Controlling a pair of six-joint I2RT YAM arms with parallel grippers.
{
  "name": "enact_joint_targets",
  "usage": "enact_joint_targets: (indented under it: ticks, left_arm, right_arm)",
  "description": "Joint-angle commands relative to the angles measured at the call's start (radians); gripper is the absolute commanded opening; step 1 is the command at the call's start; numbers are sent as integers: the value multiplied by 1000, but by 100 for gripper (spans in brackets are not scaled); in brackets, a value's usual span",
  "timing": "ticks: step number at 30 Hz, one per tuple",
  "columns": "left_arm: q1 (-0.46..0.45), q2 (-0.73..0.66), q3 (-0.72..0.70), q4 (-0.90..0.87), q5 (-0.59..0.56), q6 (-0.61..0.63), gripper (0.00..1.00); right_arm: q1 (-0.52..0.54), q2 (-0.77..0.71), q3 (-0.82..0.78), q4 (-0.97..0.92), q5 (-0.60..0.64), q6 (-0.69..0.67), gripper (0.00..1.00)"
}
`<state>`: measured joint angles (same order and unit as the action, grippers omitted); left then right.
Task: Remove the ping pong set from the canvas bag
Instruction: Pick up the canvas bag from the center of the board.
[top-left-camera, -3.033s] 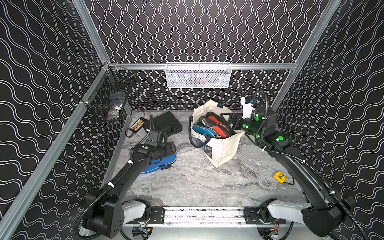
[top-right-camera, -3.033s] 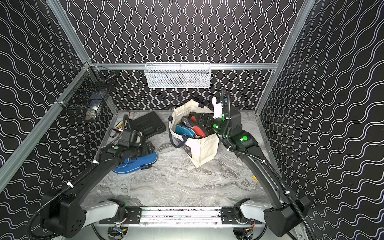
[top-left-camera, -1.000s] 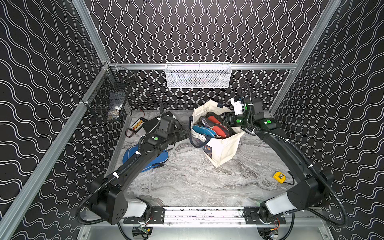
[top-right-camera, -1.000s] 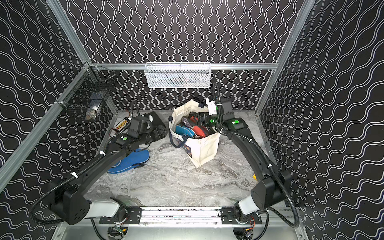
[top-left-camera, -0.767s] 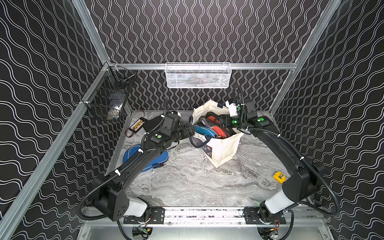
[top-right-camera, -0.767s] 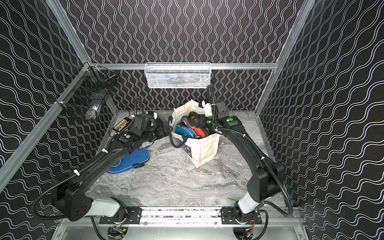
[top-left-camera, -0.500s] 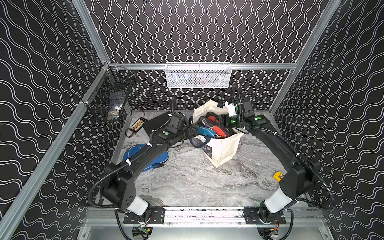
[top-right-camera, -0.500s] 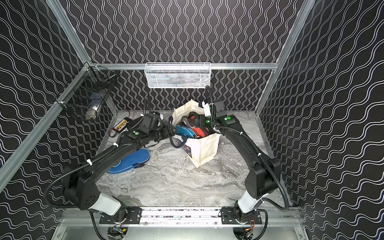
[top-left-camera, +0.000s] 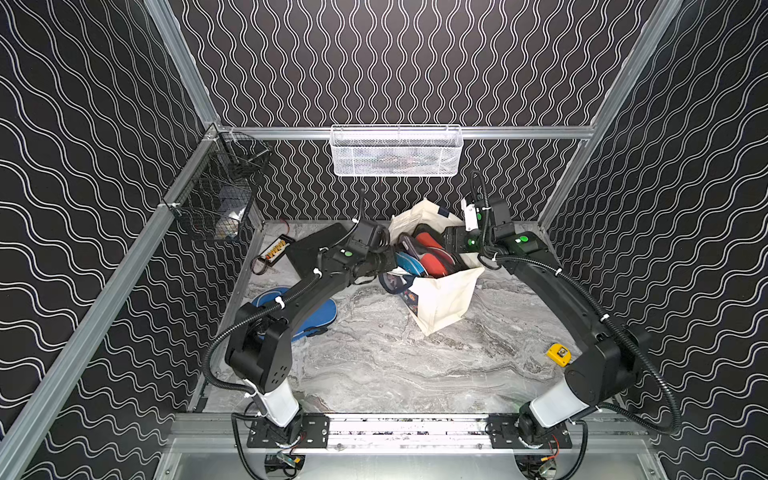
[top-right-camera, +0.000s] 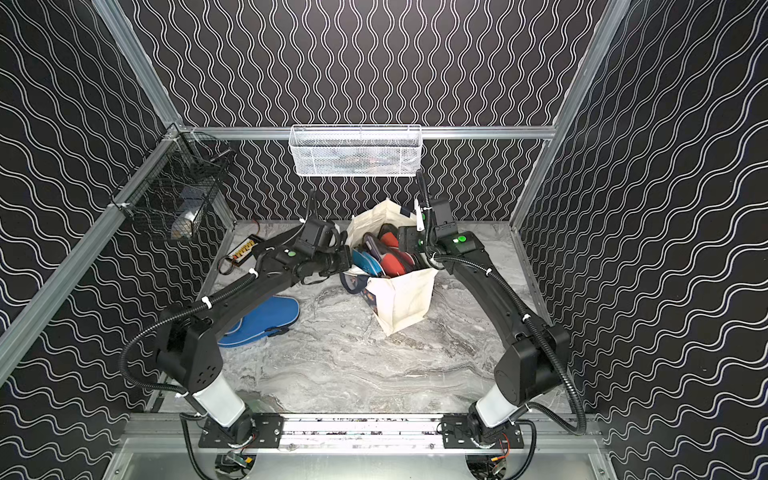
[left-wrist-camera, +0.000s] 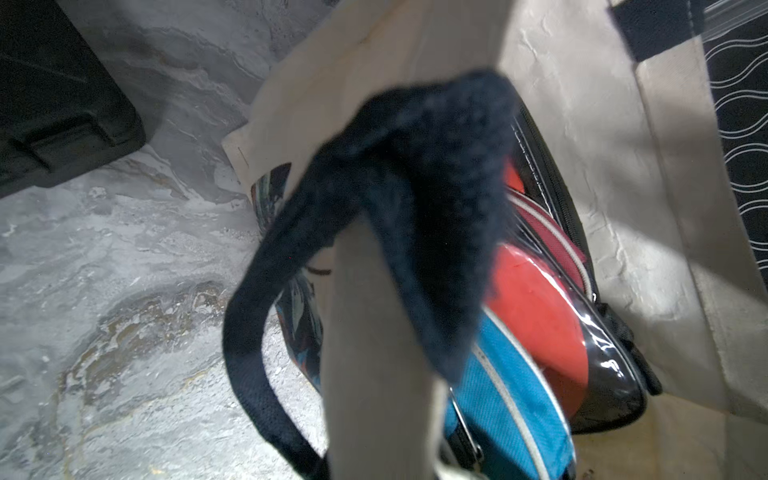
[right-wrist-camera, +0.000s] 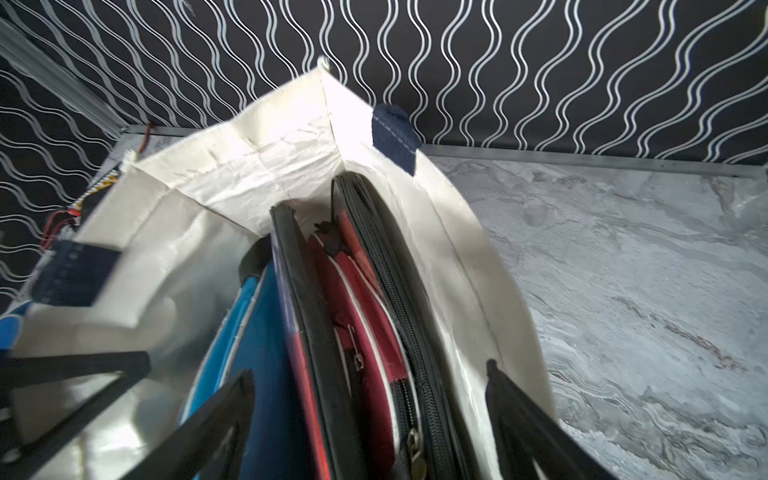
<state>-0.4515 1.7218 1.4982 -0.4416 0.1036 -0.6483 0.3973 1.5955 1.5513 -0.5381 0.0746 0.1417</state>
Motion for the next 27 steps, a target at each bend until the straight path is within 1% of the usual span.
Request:
enact_joint_targets:
  ticks: [1,4,6,8,11,14,18,21,27]
  left_arm:
    - [2,36,106,-17,-28,134,0]
    - [9,87,207,-55,16,205,0]
    - [11,135,300,-101,58,276,0]
    - [10,197,429,-183,88,355,0]
    - [10,261,596,-292,99,437,0]
    - [11,259,639,-292,124,472,0]
    - [9,297,724,-339,150,500,0]
    - [-1,300,727,-335,141,510,0]
    - [-8,338,826,-393,127,544,0]
  right_arm:
    - [-5,-26,-20,54,26,25,87]
    - [-16,-58,-56,96,-9,68,87]
    - [-24,-83,-90,136,-51,110,87]
    - [-28,-117,-136,183,-80,170,87]
    - [-28,-171,-225,279,-106,260,87]
    - [-28,-223,-303,354,-102,352,86]
    - [-29,-289,-388,428,-89,442,86]
    - [-29,-316,-442,455,-126,500,85]
    - [-28,-319,-548,562,-244,622,84]
